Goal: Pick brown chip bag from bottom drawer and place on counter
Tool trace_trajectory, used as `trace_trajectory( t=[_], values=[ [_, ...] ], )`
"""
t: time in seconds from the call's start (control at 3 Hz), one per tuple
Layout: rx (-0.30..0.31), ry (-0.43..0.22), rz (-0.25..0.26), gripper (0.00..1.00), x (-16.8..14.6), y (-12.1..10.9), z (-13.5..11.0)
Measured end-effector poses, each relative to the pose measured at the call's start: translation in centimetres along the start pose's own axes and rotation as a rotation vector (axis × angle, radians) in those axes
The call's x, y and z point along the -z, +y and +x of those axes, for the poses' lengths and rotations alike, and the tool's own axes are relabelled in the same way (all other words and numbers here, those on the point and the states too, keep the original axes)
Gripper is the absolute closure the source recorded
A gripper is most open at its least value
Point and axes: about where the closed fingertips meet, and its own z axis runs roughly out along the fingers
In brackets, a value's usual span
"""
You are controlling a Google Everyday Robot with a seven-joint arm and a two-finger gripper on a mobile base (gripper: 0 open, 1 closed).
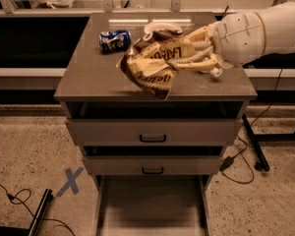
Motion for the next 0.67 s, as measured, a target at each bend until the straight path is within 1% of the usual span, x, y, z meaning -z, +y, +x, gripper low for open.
trace_trajectory(
  t=[0.33, 0.67],
  values=[
    [0.003, -0.02, 0.024, 1.0, -1.4, -2.7, 2.8],
    [-0.003, -0.025, 0.043, 1.0, -2.7, -4.8, 5.2]
  ],
)
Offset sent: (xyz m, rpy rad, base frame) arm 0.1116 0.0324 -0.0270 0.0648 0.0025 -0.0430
